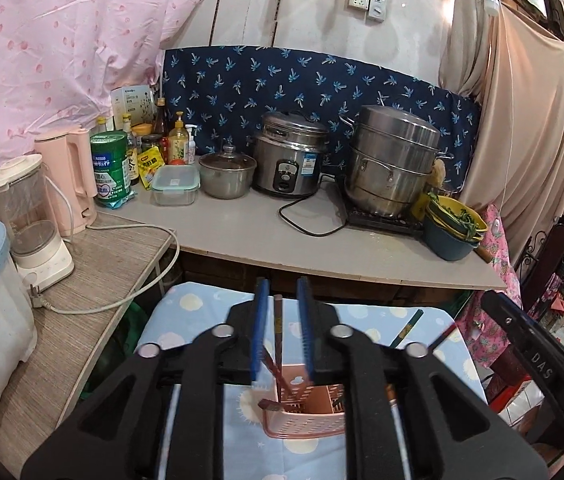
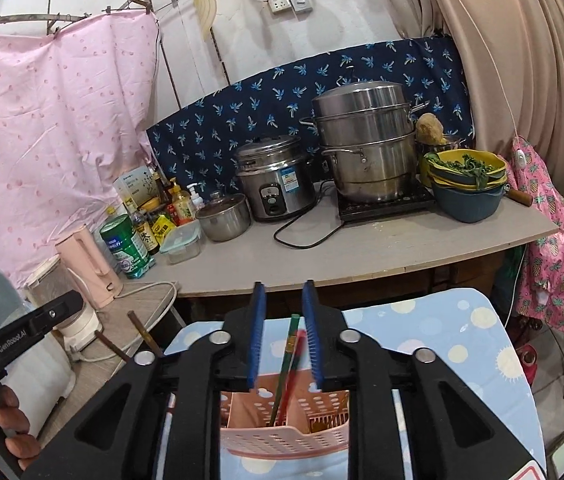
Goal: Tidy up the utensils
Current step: 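Lower both chopsticks into the pink basket and open both tools, then move both open tools back down to the remaining chopsticks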
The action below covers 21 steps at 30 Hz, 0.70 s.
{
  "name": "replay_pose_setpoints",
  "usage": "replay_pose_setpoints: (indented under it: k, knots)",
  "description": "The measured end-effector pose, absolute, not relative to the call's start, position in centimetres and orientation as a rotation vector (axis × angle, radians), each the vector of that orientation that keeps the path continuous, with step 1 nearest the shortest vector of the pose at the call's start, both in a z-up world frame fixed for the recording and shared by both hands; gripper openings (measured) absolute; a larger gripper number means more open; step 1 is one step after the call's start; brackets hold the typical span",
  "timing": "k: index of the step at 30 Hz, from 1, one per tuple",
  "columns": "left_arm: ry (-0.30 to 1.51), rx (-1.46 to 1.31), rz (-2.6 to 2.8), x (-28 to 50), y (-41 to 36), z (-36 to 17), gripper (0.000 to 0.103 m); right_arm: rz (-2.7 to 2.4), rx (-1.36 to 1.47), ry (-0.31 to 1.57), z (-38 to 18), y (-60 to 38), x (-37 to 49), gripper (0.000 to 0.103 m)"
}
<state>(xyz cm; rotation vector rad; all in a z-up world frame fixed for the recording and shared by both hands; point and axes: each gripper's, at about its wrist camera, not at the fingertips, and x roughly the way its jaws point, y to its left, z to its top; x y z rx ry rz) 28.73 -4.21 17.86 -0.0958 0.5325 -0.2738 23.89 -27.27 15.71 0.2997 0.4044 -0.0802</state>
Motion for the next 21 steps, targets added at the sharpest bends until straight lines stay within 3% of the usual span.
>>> replay_pose_setpoints:
  k: [2, 11, 21]
  knots:
    - [0.523, -0.096, -0.265, 28.4, -4.1, 18.2, 0.028, -0.079, 0.299, 0.397, 16.0, -27.3, 23.4, 0.024]
    - [0.513, -0.085, -0.263, 25.5, -3.3, 18.7, 0.028, -0.072, 0.274, 0.392, 16.7, -26.5, 19.5, 0.031]
    - [0.549, -0.049, -0.270, 19.1, -1.7, 16.6, 0.028, -0.085, 0.241, 0.449, 13.2, -25.0, 11.7, 0.031]
